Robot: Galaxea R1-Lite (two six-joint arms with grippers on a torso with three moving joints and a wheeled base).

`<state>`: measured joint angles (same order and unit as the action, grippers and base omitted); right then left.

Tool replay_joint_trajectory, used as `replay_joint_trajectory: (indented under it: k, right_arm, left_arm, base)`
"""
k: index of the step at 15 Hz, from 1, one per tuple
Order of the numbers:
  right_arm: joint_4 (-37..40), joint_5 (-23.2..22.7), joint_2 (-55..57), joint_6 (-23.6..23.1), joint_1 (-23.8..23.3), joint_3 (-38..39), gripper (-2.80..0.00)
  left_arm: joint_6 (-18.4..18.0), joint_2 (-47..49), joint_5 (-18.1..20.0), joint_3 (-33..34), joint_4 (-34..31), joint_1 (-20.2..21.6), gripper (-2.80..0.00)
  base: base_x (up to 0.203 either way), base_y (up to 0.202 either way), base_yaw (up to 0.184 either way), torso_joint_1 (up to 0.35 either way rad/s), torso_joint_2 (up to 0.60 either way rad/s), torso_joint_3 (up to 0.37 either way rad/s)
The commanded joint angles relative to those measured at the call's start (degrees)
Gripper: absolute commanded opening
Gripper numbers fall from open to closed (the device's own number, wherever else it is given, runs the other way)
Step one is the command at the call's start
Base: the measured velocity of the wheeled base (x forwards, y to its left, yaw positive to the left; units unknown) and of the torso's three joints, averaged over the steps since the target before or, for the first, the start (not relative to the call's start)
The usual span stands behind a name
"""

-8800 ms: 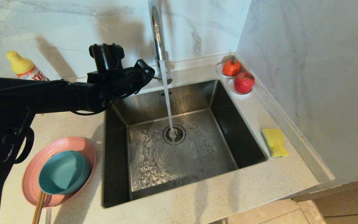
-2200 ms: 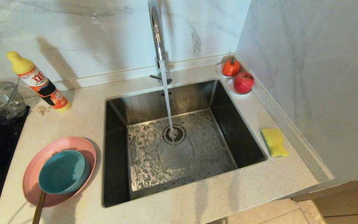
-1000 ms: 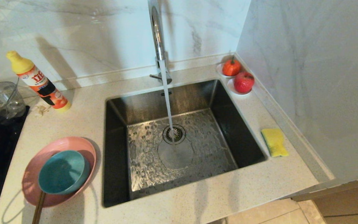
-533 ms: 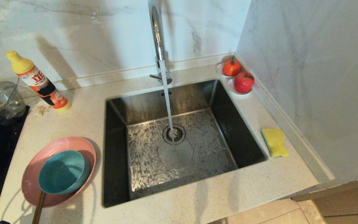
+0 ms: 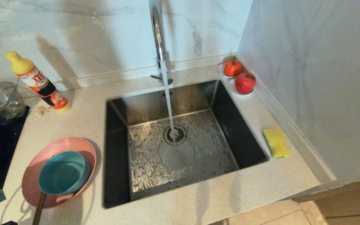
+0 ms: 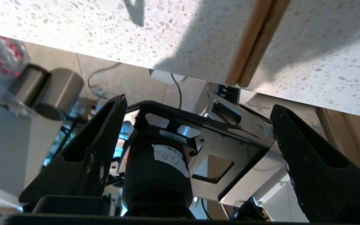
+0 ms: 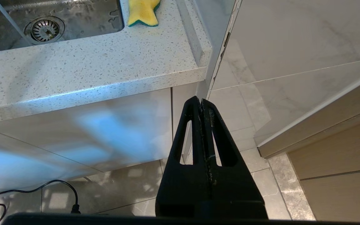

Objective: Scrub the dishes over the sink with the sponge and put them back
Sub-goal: Rinse the chopsticks

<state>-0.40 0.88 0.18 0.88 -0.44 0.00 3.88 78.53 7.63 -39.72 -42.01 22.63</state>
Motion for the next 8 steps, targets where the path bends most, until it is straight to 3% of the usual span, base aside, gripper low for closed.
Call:
replay_joint_trajectory:
  k: [1,4,8]
  right_arm:
    - [0.0,0.0,0.0,0.0,0.0,0.0,-2.8]
    - [0.0,0.0,0.0,0.0,0.0,0.0,-2.8]
    - [0.0,0.0,0.0,0.0,0.0,0.0,-2.8]
  left_arm:
    - [1.1,1.8,0.3,0.4,-0.3,0.0,0.0]
    - [2.8,3.0,2.8,0.5,-0.3,0.0,0.0]
    - [3.5,4.5,3.3,1.5,-0.2,-0.2,0.0]
  base:
    - [0.0,0.0,0.0,0.0,0.0,0.0]
    - [0.0,0.0,0.0,0.0,0.0,0.0]
    - [0.0,0.0,0.0,0.0,0.0,0.0]
